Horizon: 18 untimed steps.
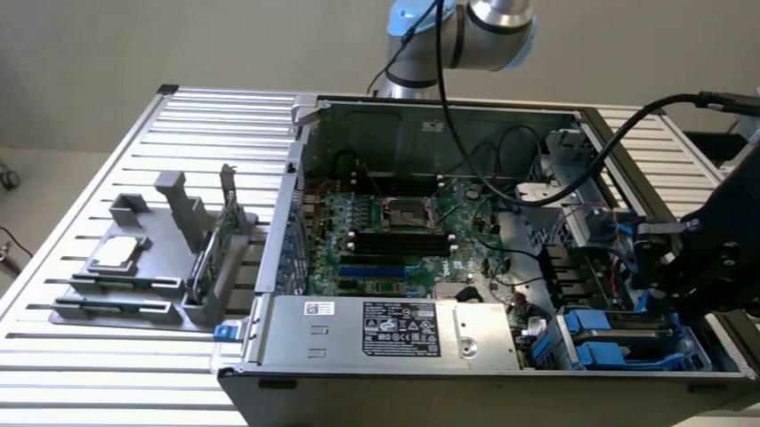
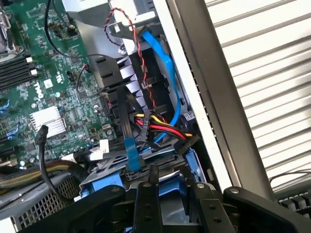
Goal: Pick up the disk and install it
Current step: 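Insert the first disk wire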
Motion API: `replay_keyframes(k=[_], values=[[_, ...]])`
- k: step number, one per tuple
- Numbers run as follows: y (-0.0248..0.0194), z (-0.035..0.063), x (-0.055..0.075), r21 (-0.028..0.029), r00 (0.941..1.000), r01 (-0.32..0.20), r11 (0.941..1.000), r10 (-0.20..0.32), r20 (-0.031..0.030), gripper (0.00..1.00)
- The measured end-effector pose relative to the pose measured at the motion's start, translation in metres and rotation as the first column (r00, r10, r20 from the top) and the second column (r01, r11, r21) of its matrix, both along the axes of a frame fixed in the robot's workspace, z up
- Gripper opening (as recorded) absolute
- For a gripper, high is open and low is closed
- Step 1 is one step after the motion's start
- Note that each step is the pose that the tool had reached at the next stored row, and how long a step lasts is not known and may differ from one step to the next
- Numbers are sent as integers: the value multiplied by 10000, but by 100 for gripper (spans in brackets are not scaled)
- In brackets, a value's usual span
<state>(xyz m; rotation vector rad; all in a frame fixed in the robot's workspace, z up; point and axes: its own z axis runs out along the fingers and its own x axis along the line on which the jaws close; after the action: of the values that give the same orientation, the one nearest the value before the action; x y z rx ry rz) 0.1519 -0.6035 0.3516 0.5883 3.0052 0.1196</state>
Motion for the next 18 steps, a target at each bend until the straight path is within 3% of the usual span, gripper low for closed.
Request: replay_keyframes(k=[7,15,18], values=[[0,-23,0,23,9929,1190,9929,-1190,-1,31],[0,-66,0,100,9714,2375,9713,-2375,-16,31],[0,-71,0,199,9622,2723,9620,-2723,-43,31]])
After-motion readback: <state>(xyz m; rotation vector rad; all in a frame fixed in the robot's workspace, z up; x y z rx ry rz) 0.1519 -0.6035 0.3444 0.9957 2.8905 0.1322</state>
